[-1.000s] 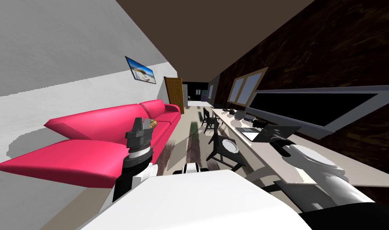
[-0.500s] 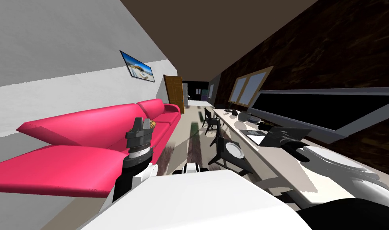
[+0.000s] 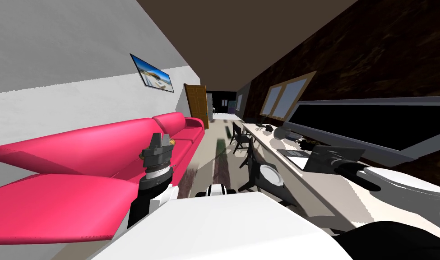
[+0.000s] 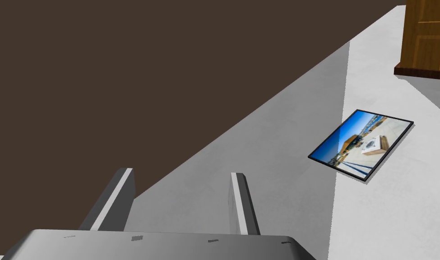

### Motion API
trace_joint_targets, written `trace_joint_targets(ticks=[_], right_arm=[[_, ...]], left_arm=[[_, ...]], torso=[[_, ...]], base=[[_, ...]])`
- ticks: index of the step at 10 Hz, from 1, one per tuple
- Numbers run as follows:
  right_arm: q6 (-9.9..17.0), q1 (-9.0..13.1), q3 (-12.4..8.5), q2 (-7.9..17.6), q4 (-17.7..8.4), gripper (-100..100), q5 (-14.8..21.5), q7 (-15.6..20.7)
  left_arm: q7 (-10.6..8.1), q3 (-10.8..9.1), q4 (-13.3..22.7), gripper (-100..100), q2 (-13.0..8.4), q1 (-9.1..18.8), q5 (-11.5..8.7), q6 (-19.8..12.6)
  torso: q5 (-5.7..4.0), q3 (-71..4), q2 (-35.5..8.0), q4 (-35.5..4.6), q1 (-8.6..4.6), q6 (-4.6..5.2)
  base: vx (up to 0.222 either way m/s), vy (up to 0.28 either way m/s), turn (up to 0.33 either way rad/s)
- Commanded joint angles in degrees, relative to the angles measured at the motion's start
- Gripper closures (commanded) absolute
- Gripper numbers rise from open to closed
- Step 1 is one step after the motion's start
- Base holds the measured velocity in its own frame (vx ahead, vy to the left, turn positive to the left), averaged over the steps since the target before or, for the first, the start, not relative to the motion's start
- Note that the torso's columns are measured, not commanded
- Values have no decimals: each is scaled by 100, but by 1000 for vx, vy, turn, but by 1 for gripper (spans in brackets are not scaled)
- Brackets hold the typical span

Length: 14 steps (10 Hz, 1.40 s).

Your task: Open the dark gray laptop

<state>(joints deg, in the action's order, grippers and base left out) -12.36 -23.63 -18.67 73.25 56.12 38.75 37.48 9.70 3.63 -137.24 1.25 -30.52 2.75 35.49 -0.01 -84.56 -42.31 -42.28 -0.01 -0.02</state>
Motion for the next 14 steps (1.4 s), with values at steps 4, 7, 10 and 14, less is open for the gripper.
trace_joint_targets(ticks=[4, 7, 10, 14], right_arm=[[-247, -420, 89, 651, -447, -100, -200, -269], [-238, -396, 108, 614, -426, -100, -191, -255], [-487, -698, 233, 868, -506, 100, -176, -391], [-820, -1101, 400, 1204, -617, 100, -155, -571]], left_arm=[[0, 0, 0, 0, 0, 1, 0, 0], [0, 0, 0, 0, 0, 1, 0, 0], [0, 0, 0, 0, 0, 0, 0, 0], [0, 0, 0, 0, 0, 0, 0, 0]], torso=[[-2, 11, -18, -6, -7, 2], [0, 4, -8, -2, -4, 1], [2, -12, 23, 4, 3, 4], [1, 3, -3, -2, 2, 2]], base=[[109, 40, -18], [61, 20, -15], [102, 5, -39], [152, 6, -36]])
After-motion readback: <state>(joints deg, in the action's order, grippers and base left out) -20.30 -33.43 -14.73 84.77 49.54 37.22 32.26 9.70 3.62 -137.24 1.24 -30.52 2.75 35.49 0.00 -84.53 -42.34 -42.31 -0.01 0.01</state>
